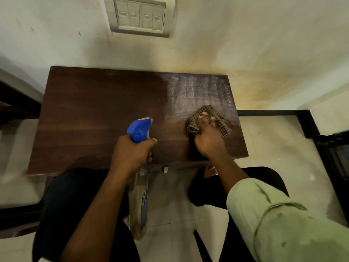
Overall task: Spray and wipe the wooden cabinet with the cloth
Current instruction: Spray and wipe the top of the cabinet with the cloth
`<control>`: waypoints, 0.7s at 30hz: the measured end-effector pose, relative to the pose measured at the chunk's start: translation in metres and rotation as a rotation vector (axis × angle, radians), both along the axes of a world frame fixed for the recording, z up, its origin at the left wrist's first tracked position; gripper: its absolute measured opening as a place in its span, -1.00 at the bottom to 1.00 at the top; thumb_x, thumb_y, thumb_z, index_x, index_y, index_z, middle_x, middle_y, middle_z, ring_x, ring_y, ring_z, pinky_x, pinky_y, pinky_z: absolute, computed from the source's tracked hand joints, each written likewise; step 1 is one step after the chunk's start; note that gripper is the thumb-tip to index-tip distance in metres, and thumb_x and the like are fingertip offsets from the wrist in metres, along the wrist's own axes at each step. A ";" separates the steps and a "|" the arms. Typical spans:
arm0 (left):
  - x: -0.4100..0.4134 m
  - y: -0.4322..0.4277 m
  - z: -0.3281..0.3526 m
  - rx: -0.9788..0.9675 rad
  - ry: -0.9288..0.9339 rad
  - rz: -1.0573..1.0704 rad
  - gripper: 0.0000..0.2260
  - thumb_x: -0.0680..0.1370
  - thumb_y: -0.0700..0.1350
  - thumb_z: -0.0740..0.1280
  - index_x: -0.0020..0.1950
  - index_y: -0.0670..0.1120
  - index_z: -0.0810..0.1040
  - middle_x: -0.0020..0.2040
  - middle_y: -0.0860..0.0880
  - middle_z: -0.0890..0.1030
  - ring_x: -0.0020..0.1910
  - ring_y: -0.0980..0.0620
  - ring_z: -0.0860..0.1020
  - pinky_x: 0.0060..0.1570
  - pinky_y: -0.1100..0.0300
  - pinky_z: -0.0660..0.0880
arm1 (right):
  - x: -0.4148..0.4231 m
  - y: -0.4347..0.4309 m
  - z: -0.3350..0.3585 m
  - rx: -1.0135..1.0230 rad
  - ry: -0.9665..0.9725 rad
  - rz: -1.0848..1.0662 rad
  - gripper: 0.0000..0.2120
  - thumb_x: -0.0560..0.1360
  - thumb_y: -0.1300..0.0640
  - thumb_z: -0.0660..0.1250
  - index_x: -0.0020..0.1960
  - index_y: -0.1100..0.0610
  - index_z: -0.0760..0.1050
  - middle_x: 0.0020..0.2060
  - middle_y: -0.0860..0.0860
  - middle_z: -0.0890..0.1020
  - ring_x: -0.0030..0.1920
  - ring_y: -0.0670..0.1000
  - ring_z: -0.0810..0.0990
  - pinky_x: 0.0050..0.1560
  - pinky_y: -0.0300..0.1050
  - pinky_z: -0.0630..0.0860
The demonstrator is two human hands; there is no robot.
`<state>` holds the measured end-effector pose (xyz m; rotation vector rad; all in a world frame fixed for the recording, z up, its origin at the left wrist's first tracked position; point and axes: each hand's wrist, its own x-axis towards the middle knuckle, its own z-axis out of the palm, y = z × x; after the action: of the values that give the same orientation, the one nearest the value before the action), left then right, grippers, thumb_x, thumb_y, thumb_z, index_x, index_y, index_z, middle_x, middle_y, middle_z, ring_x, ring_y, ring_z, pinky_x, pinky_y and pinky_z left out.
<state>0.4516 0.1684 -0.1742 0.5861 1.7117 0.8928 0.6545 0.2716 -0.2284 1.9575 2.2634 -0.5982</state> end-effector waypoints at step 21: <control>0.013 0.010 0.000 -0.039 -0.038 -0.005 -0.91 0.49 -0.12 0.39 -0.09 -0.13 0.53 -0.28 -0.12 0.56 -0.26 -0.06 0.57 -0.05 -0.05 0.55 | -0.006 -0.018 0.001 0.025 0.046 0.059 -0.37 0.55 0.12 0.17 0.56 0.09 0.03 0.56 0.00 0.01 0.55 0.11 -0.10 0.52 0.11 -0.01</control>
<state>0.4647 0.1784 -0.1739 0.5443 1.6892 0.8594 0.6481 0.2533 -0.2276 1.8989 2.3578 -0.6177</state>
